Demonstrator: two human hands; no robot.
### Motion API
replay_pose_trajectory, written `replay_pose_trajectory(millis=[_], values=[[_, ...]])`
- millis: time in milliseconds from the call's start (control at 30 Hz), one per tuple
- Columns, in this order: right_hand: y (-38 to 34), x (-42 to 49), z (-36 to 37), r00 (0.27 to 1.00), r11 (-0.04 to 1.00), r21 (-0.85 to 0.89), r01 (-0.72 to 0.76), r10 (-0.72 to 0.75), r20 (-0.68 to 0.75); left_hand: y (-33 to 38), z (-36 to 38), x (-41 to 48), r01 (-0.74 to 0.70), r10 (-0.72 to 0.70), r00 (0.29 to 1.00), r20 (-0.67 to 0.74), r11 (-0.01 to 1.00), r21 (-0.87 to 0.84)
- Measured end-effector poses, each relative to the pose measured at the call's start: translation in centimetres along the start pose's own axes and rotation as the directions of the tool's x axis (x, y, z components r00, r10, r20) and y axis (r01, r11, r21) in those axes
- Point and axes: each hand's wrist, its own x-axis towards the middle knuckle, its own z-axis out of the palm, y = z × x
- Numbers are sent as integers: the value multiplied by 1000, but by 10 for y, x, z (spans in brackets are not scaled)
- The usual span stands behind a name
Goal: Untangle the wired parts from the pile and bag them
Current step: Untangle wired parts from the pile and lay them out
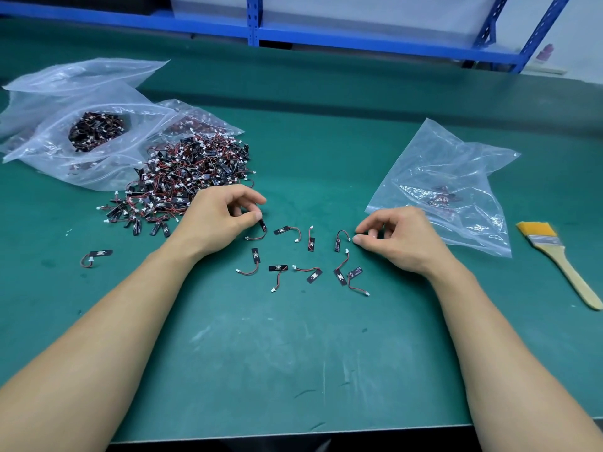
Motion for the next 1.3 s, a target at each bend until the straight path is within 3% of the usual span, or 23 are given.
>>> replay_pose_trajectory(millis=[133,300,1300], values=[[-5,2,2,996,985,169,-25,39,-79,0,1,1,13,-13,999,-37,1000,11],[-8,5,2,973,961,261,-92,143,-184,0,1,3,35,-34,998,-62,999,20],[-6,7,4,965,946,311,-91,161,-208,-8,3,5,4,-4,998,-65,1000,14]])
